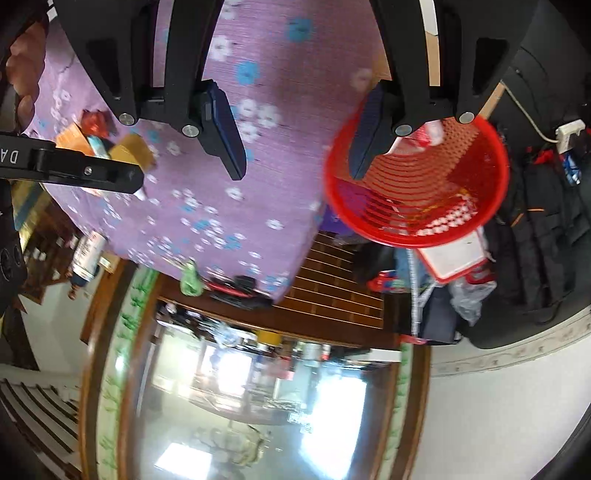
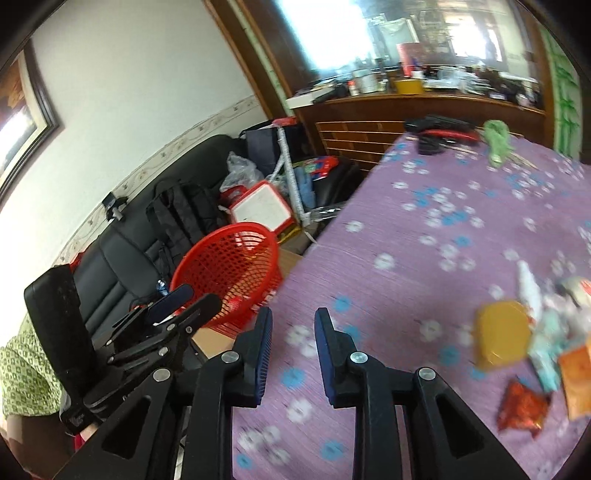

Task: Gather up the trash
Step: 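Move both open tools back to the trash pile, then grasp the orange box with the right tool and lift it, then grasp the red-brown snack wrapper with the left tool while the right tool holds the orange box, then lift the snack wrapper with the left tool while the right tool holds the orange box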

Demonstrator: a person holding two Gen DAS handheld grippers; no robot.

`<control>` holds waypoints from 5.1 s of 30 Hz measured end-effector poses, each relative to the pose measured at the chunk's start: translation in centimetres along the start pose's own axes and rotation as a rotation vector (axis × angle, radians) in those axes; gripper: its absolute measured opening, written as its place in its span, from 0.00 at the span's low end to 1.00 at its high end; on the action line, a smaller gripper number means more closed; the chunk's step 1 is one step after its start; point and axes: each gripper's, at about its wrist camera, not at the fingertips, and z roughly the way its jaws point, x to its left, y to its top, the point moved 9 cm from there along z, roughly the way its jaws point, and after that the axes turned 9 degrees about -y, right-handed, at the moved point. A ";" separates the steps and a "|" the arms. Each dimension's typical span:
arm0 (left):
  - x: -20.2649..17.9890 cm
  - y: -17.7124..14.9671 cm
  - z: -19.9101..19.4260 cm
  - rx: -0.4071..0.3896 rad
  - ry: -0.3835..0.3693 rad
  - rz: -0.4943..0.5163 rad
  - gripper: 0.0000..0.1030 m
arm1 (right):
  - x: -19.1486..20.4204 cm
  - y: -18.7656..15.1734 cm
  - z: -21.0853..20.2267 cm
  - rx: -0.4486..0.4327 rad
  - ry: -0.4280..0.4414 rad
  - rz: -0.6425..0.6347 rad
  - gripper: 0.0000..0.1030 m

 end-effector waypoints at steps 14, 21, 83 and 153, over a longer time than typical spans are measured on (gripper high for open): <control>-13.1 -3.9 4.5 0.162 -0.172 0.197 0.61 | -21.0 -4.3 -8.7 -0.058 -0.268 0.188 0.47; -19.5 -6.7 6.3 0.255 -0.295 0.307 0.64 | -28.0 -5.0 -8.4 -0.028 -0.278 0.226 0.56; -29.7 -11.8 14.2 0.437 -0.405 0.545 0.30 | -24.5 -11.4 -14.2 -0.085 -0.238 0.229 0.23; -15.8 -7.8 6.0 0.131 -0.064 0.270 0.30 | -14.4 -11.0 -7.3 0.006 -0.267 0.115 0.24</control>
